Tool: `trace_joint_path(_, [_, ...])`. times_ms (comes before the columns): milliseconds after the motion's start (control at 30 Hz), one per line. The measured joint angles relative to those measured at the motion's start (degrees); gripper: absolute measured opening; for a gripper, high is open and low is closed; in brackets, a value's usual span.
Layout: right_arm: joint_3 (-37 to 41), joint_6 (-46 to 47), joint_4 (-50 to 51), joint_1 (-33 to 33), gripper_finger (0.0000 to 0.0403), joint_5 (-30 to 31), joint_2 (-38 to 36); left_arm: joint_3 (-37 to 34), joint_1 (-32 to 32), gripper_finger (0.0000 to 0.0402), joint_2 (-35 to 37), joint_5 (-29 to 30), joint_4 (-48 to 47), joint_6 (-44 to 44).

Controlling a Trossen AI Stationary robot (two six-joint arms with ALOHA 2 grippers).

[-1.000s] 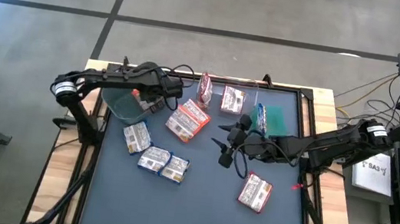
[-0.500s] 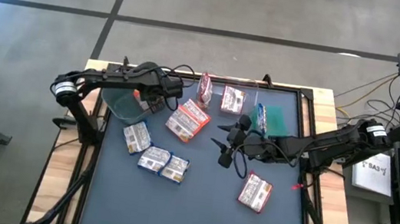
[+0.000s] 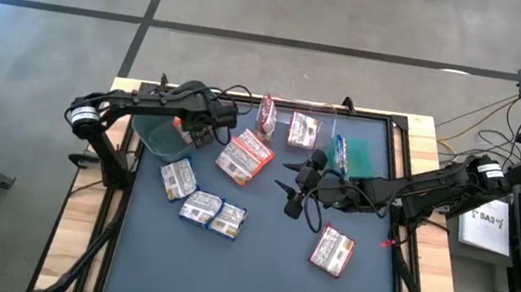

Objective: Sort Maruchan noodles
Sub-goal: Put the orange noodle pack into the gray bin, then put the red noodle pack into the transparent bin

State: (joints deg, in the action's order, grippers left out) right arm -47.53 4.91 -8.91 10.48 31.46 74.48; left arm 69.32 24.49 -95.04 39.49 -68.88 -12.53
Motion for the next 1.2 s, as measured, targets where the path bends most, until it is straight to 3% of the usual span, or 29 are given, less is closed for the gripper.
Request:
trace_joint_path(500, [-0.1, 0.2, 0.0, 0.0, 0.0228, 0.0, 0.0, 0.4, -0.1, 0.0274, 0.9, 0.0, -6.3, 0.6])
trace_joint_path(833, [-0.1, 0.6, 0.0, 0.0, 0.0228, 0.1, 0.0, 5.7, -1.3, 0.0274, 6.7, 0.0, -8.1, 1.8])
trace_joint_path(1067, [-0.1, 0.7, 0.0, 0.0, 0.0228, 0.1, 0.0, 4.9, -1.6, 0.0274, 14.0, -0.6, -1.3, 4.2])
trace_joint_path(1200, [-0.1, 0.7, 0.0, 0.0, 0.0228, 0.1, 0.0, -0.3, -2.1, 0.0274, 19.7, -8.8, 8.9, 9.1])
